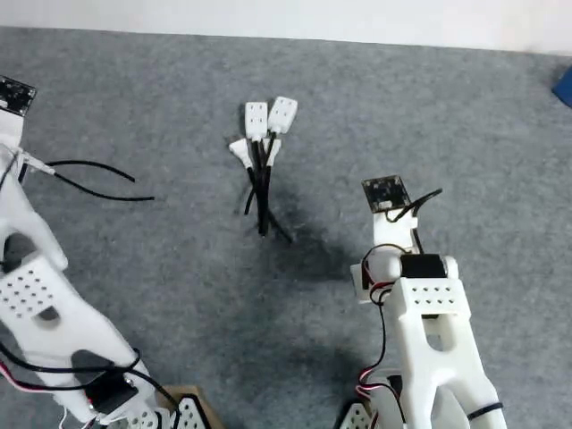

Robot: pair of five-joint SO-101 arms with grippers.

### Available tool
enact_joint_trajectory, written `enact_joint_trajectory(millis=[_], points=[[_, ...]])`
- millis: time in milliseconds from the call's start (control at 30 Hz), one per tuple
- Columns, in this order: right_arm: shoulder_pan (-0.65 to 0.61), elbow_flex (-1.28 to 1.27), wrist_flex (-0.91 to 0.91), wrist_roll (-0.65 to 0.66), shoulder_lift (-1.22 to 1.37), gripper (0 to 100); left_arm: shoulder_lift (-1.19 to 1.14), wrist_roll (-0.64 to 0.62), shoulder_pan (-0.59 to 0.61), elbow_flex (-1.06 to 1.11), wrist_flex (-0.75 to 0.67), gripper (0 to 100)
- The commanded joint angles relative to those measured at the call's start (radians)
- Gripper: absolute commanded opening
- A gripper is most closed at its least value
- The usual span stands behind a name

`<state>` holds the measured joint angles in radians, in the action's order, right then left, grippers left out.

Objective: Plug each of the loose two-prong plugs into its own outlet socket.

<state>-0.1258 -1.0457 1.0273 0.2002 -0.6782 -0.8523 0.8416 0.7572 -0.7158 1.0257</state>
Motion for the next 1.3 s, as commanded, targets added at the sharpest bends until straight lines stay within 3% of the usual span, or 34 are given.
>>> enact_joint_trajectory(millis=[0,200,467,600,800,900,1067,1267], points=[[-0.01,0.004,0.005,0.005,-0.024,30.7,-0.113,-0.011,0.01,-0.283,0.137,5],[-0.01,0.004,0.005,0.005,-0.024,30.7,-0.228,-0.124,-0.002,-0.605,0.319,23],[-0.01,0.002,0.007,0.005,-0.024,30.7,-0.278,-0.141,-0.004,-0.822,0.43,21],[-0.01,0.002,0.008,0.005,-0.024,30.7,-0.278,-0.164,-0.015,-0.949,0.555,23],[-0.01,0.002,0.008,0.005,-0.024,30.7,-0.228,-0.172,-0.077,-0.947,0.715,25],[-0.005,0.008,0.008,-0.02,-0.024,30.7,-0.22,-0.245,-0.142,-0.947,0.727,25],[-0.004,0.012,0.008,-0.043,-0.024,30.7,-0.183,-0.267,-0.309,-0.947,0.729,24],[-0.004,0.008,-0.002,-0.087,-0.024,30.7,-0.093,-0.546,-0.636,-0.938,0.683,23]])
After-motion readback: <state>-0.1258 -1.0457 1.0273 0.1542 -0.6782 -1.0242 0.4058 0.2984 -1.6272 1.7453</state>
